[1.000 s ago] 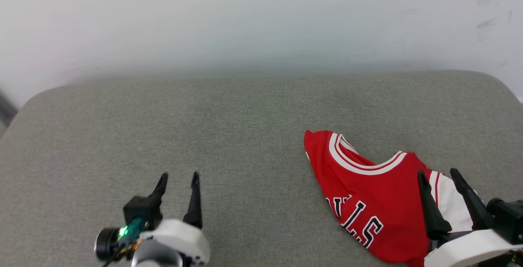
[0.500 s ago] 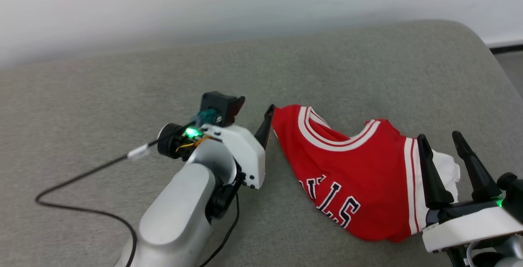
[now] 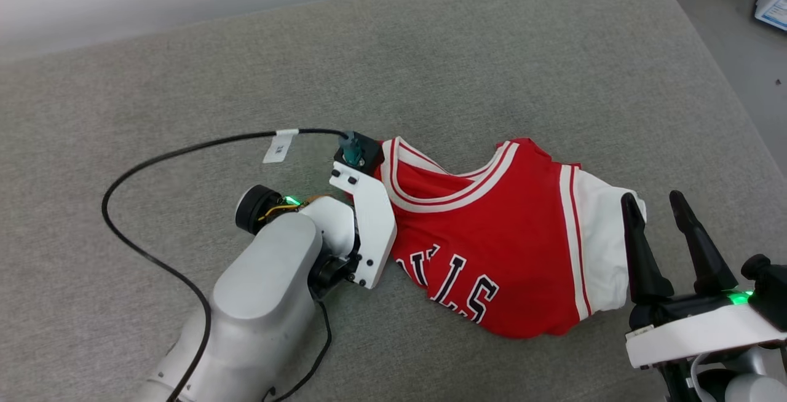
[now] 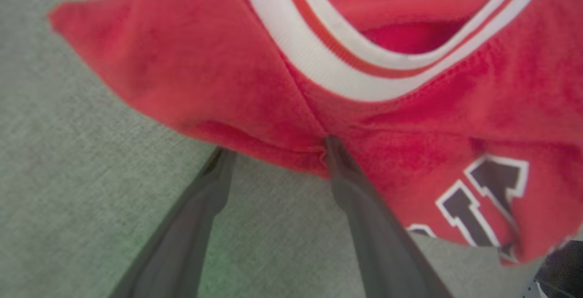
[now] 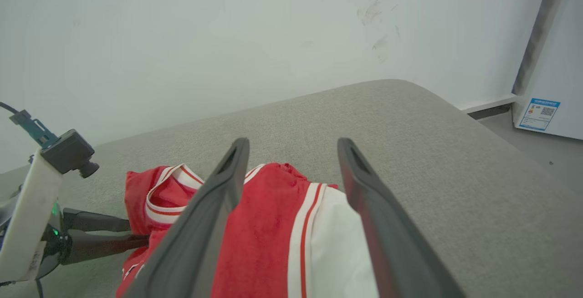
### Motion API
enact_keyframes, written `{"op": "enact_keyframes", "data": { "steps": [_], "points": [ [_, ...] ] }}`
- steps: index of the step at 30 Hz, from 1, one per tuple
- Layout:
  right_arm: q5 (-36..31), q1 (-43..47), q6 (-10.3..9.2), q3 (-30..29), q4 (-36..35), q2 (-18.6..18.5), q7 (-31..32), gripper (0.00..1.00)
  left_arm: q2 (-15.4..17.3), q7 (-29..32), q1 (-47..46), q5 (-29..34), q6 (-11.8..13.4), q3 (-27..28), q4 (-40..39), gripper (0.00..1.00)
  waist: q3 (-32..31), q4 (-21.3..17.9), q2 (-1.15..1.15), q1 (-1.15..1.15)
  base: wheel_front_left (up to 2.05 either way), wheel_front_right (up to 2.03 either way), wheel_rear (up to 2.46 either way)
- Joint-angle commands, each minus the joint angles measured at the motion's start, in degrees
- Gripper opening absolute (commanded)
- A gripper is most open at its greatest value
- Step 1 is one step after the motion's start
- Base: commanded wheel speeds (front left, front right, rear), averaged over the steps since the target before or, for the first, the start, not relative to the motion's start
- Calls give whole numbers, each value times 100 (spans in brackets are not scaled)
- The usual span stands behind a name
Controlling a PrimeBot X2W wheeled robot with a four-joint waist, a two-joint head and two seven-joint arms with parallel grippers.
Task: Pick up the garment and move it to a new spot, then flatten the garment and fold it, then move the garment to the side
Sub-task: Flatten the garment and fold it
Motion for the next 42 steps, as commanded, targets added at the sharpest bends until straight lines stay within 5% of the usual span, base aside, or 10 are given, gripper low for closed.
{"op": "enact_keyframes", "data": {
  "steps": [1, 2, 4, 5, 17, 27, 34, 37, 38, 42],
  "points": [
    [28, -49, -2, 21, 54, 16, -42, 100, 14, 265, 238, -30, -50, -152, 244, 100, 31, -46, 0, 0, 0, 0, 0],
    [54, -65, -2, 27, 81, 16, -69, 100, 15, 436, 263, -42, -69, -216, 317, 100, 30, -53, 0, 0, 0, 0, 0],
    [70, -95, -2, 36, 141, 17, -104, 100, 39, 523, 277, -7, -76, -279, 326, 24, 25, -55, 0, 0, 0, 0, 0],
    [88, -100, -2, 32, 168, 17, -116, 100, 43, 473, 269, 0, -62, -277, 294, 0, 14, -47, 0, 0, 0, 0, 0],
    [-28, 114, -2, -207, 98, 14, 47, 100, 563, -951, 417, 266, 447, 117, -1274, 0, -506, 760, 0, 0, 0, 0, 0],
    [-185, 284, -2, -230, -269, 14, 301, 100, 1212, -1117, 2469, -136, 1427, 652, -3171, 0, -809, 1466, 0, 0, 0, 0, 0],
    [-224, 392, -2, -207, -403, 14, 443, 100, 1015, -1197, 3896, -857, 1893, 980, -3247, 0, -982, 1691, 0, 0, 0, 0, 0],
    [-254, 423, -2, -192, -457, 14, 504, 100, 881, -1284, 4194, -1131, 1905, 1097, -3063, 61, -1042, 1756, 0, 0, 0, 0, 0],
    [-272, 437, -2, -188, -476, 14, 523, 100, 852, -1332, 4241, -1153, 1887, 1099, -3005, 100, -1066, 1776, 0, 0, 0, 0, 0],
    [-295, 502, -2, -188, -531, 14, 602, 100, 806, -1729, 4126, -1038, 1852, 1161, -2948, 100, -1177, 1816, 0, 0, 0, 0, 0]
  ]
}}
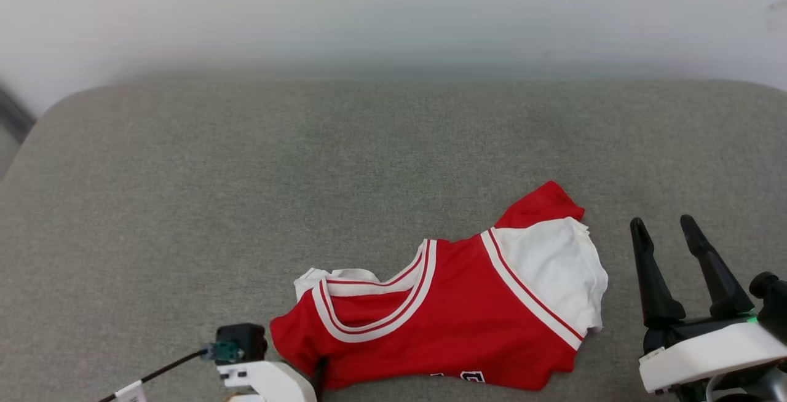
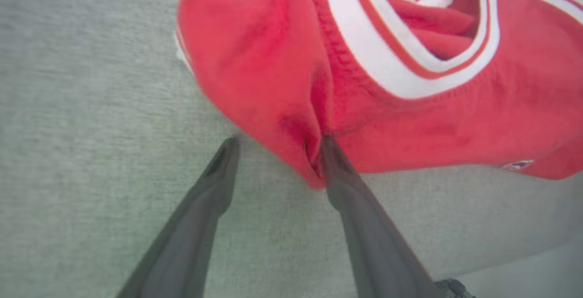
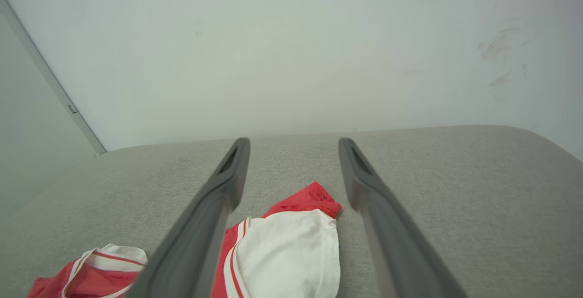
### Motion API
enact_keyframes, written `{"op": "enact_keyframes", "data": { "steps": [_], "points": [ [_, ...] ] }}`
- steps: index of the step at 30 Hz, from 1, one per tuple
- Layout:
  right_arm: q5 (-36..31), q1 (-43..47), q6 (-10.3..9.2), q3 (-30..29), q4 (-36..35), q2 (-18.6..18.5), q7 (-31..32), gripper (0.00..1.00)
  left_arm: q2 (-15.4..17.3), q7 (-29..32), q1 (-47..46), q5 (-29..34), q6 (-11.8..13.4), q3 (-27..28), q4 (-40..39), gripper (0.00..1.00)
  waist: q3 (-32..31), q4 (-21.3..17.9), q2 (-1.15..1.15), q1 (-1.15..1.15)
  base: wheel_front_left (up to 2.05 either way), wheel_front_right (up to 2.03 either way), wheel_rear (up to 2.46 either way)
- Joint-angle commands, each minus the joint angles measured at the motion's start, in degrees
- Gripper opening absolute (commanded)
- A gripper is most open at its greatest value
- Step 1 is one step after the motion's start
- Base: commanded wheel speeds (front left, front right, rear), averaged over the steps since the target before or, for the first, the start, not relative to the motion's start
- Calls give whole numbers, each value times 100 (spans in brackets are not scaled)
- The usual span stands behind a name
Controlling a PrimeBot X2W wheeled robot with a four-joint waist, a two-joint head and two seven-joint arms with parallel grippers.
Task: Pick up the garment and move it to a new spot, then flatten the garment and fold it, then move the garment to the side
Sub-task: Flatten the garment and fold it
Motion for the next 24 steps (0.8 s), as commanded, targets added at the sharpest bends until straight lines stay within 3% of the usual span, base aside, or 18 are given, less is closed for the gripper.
{"op": "enact_keyframes", "data": {
  "steps": [1, 7, 11, 19, 24],
  "points": [
    [-31, 57, -2, 5, -30, 10, 7, 100, 45, -116, -109, 80, 21, 47, -16, 100, -50, 7, 0, 0, 0, 0, 0],
    [19, 167, -2, 27, -42, 10, 63, 100, 175, -1036, -260, 483, 192, 323, -214, 100, -245, -35, 0, 0, 0, 0, 0],
    [63, 222, -2, 5, -51, 10, 78, 100, 371, -1059, -424, 529, 142, 435, -273, 100, -297, -55, 0, 0, 0, 0, 0],
    [122, 124, -2, 39, -89, 10, 84, 100, 902, 613, -873, 199, -265, 111, -126, 100, -18, -171, 0, 0, 0, 0, 0],
    [164, -63, -2, 54, -37, 11, 49, 100, 1015, 1487, -1056, -16, -328, -67, 61, 100, 291, -295, 0, 0, 0, 0, 0]
  ]
}}
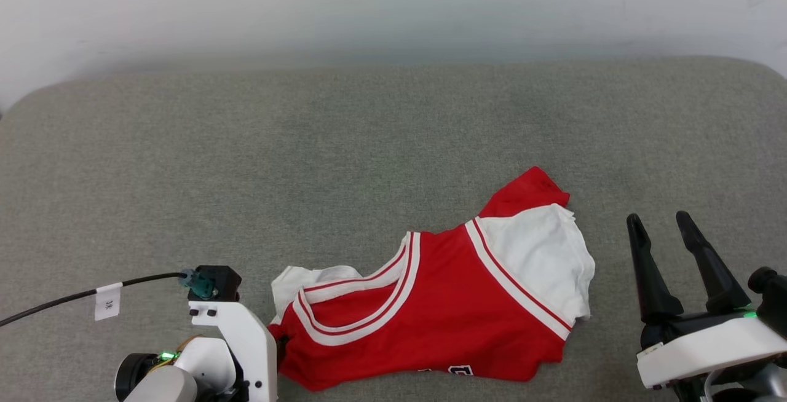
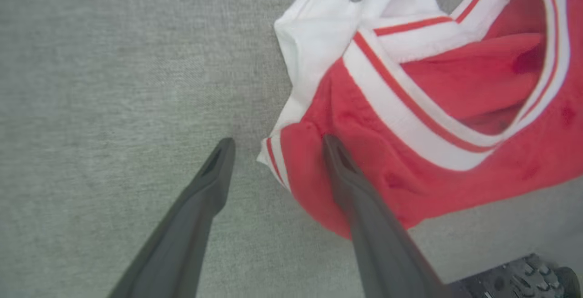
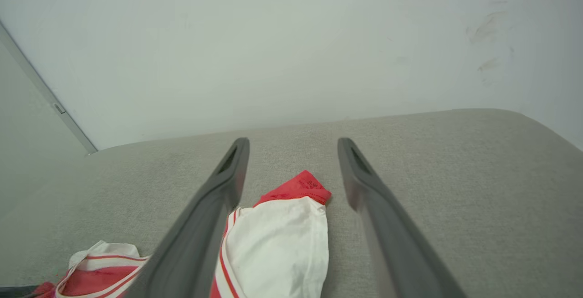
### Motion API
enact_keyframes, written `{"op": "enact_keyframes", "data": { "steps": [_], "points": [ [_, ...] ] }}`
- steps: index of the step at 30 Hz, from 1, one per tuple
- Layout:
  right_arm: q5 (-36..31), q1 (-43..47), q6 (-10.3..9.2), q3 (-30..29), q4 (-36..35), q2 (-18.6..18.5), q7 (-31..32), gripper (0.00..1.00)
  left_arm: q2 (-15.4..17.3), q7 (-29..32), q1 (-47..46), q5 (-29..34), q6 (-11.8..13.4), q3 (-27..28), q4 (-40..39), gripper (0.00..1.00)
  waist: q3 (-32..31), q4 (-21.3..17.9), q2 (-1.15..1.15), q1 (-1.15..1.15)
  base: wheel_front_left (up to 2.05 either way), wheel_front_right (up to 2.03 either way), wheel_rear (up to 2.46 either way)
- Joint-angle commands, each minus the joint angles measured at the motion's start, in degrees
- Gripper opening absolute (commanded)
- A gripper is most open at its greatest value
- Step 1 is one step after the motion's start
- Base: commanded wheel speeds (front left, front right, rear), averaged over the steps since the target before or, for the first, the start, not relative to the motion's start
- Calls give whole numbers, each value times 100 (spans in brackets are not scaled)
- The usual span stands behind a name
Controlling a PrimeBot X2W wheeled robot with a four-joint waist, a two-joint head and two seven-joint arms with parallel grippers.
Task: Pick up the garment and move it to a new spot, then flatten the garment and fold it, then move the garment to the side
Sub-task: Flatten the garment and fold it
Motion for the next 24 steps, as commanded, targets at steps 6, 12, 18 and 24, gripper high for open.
{"op": "enact_keyframes", "data": {
  "steps": [6, 12, 18, 24],
  "points": [
    [-9, -140, -2, 31, 90, 11, -133, 100, -97, 695, 52, -213, -95, -329, 406, 100, 187, -187, 0, 0, 0, 0, 0],
    [-40, -127, -2, -19, 101, 11, -155, 100, -253, 573, 17, -252, -212, -403, 539, 0, 120, -189, 0, 0, 0, 0, 0],
    [-57, -66, -2, -94, 91, 11, -83, 100, -153, -722, -458, 331, 3, -46, 132, 0, -35, -81, 0, 0, 0, 0, 0],
    [-47, -10, -2, -111, 48, 10, -10, 100, -387, -1298, -774, 832, -50, -371, -431, 0, -132, -23, 0, 0, 0, 0, 0]
  ]
}}
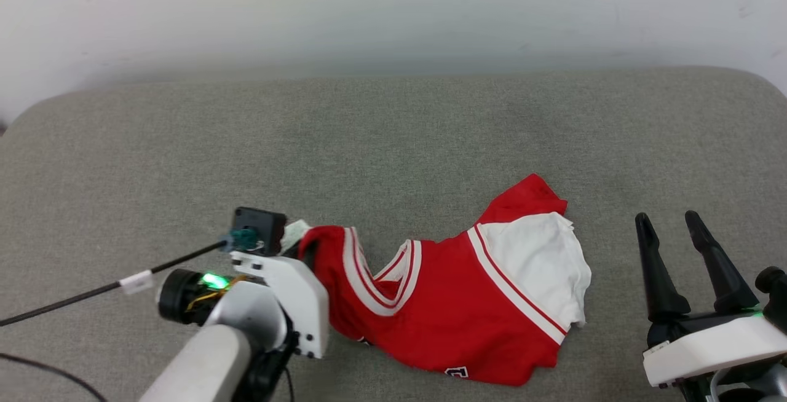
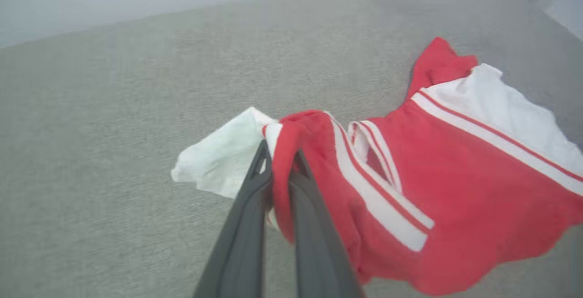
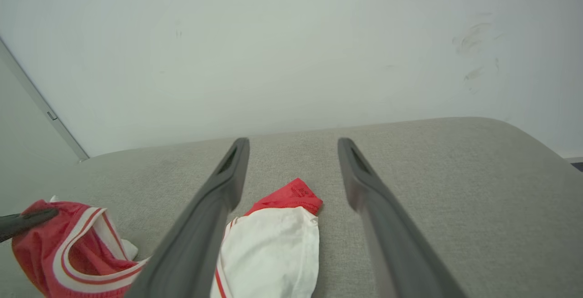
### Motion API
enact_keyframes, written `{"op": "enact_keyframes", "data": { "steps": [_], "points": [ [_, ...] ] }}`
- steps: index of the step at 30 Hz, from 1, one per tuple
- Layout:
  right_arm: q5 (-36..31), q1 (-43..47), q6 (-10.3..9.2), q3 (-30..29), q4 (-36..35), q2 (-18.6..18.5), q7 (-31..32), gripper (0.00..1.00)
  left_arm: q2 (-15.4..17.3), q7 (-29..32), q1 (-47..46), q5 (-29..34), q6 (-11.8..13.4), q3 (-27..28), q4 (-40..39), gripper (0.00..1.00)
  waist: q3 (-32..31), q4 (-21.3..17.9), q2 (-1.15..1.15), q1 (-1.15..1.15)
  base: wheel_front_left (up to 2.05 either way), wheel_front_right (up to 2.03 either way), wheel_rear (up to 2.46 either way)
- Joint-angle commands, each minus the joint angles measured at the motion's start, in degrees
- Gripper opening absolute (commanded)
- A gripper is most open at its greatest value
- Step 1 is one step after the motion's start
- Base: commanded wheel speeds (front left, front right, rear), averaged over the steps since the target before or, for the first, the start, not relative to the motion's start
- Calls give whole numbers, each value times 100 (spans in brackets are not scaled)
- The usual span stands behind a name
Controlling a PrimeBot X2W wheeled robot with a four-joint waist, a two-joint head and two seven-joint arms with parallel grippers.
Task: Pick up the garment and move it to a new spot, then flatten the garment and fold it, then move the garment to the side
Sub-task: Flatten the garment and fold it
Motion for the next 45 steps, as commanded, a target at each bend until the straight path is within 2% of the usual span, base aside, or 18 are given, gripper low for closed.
{"op": "enact_keyframes", "data": {
  "steps": [1, 5, 9, 14, 15, 16, 23, 27, 31, 35, 40, 45],
  "points": [
    [8, 53, -2, -4, -33, 9, 22, 100, -130, -39, -74, 75, -84, -173, -61, 0, -7, 8, 0, 0, 0, 0, 0],
    [10, 18, -2, -5, -86, 9, 48, 100, -571, 48, -213, 294, -461, -932, 15, 0, 37, -8, 0, 0, 0, 0, 0],
    [8, -27, -2, 16, -113, 9, 75, 100, -1008, 240, -231, 374, -866, -1657, 509, 0, 82, -87, 0, 0, 0, 0, 0],
    [36, -15, -2, 19, -131, 9, 67, 100, -1354, 211, -166, 369, -1207, -2127, 1140, 0, 132, -180, 0, 0, 0, 0, 0],
    [39, -8, -2, 10, -131, 9, 60, 100, -1395, 167, -157, 342, -1226, -2127, 1243, 4, 135, -185, 0, 0, 0, 0, 0],
    [43, 0, -2, 2, -124, 9, 54, 100, -1429, 102, -166, 350, -1226, -2125, 1304, 100, 127, -187, 0, 0, 0, 0, 0],
    [77, 96, -2, -60, -67, 9, 22, 100, -1405, -688, -350, 510, -1148, -1929, 1045, 100, -7, -92, 0, 0, 0, 0, 0],
    [109, 81, -2, -57, -46, 9, 19, 100, -1280, -781, -418, 462, -1048, -1753, 759, 100, -87, -58, 0, 0, 0, 0, 0],
    [120, 112, -2, -42, -25, 9, 29, 100, -973, -512, -499, 306, -872, -1398, 521, 100, -145, -42, 0, 0, 0, 0, 0],
    [132, 142, -2, -12, -8, 8, 27, 100, -582, 50, -549, -31, -777, -1040, 418, 100, -123, -84, 0, 0, 0, 0, 0],
    [164, 112, -2, 21, 8, 9, -13, 100, -204, 799, -595, -509, -989, -880, 502, 100, 44, -185, 0, 0, 0, 0, 0],
    [196, 25, -2, -1, 63, 9, -64, 100, -169, 1052, -622, -757, -1189, -912, 538, 100, 198, -286, 0, 0, 0, 0, 0]
  ]
}}
